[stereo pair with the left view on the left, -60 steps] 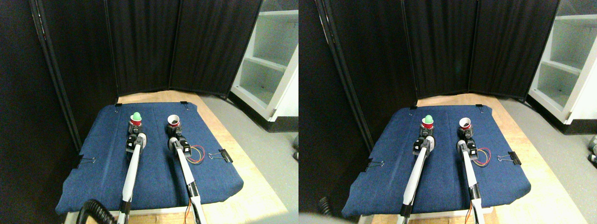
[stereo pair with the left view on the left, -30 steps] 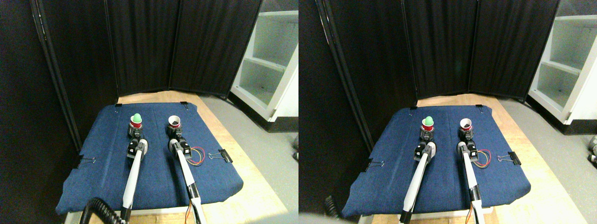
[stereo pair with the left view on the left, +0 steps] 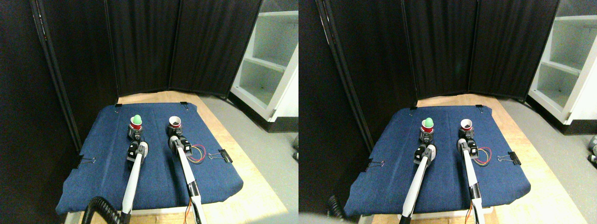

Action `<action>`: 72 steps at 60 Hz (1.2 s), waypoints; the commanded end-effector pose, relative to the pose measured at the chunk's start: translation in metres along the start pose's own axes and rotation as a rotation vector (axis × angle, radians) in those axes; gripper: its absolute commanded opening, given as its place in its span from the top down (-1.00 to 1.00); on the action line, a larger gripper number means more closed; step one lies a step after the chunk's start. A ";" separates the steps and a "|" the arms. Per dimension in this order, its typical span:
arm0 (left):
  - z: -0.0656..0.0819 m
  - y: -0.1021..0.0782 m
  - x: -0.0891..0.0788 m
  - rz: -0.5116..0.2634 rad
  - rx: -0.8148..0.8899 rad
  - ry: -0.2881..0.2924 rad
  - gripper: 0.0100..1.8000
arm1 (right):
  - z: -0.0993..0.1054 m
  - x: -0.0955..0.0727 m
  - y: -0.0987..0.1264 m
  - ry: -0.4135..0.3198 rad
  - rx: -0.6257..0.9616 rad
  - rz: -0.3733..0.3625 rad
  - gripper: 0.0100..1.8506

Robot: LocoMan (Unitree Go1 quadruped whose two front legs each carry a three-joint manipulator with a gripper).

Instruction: Pour (bimanual)

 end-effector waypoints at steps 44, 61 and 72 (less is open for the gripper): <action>0.003 0.013 -0.010 0.028 0.130 0.031 -0.81 | 0.008 -0.018 0.003 0.138 0.026 -0.052 -0.69; 0.015 0.000 -0.033 -0.008 0.179 0.136 -0.79 | 0.012 -0.035 0.015 0.182 0.008 0.048 -0.57; 0.023 -0.013 -0.049 -0.044 0.197 0.182 -0.69 | 0.015 -0.049 0.024 0.197 -0.001 0.092 -0.59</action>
